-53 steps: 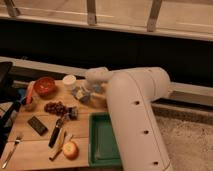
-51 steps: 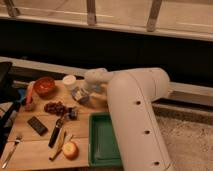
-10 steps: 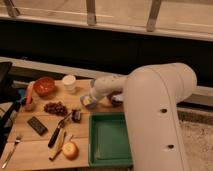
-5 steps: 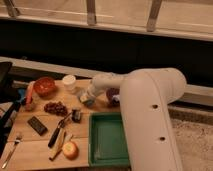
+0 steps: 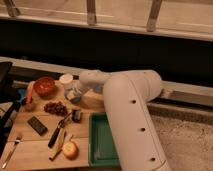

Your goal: Wipe table surface with sponge

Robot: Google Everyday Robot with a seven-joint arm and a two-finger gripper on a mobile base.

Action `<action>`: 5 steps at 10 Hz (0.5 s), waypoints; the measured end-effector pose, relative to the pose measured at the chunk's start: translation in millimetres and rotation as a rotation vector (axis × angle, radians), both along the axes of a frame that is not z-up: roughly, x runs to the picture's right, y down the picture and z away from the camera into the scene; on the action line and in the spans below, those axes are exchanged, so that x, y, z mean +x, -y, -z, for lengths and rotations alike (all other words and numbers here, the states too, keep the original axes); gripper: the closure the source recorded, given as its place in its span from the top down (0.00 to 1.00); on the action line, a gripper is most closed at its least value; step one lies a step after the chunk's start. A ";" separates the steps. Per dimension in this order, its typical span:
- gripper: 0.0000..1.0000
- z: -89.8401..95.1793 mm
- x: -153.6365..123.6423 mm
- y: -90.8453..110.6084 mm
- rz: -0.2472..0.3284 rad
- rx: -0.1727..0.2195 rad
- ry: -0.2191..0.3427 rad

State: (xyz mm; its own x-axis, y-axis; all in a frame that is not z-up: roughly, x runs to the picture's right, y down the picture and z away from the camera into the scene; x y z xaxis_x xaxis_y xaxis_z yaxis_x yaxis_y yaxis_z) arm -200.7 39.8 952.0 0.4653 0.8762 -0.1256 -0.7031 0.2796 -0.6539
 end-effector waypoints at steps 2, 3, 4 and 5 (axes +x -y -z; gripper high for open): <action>0.00 8.6 0.6 -8.8 0.000 -0.018 -0.006; 0.00 15.9 10.4 -15.3 0.000 -0.029 -0.018; 0.00 20.7 21.1 -21.2 0.003 -0.038 -0.029; 0.00 25.6 34.1 -26.5 0.006 -0.046 -0.041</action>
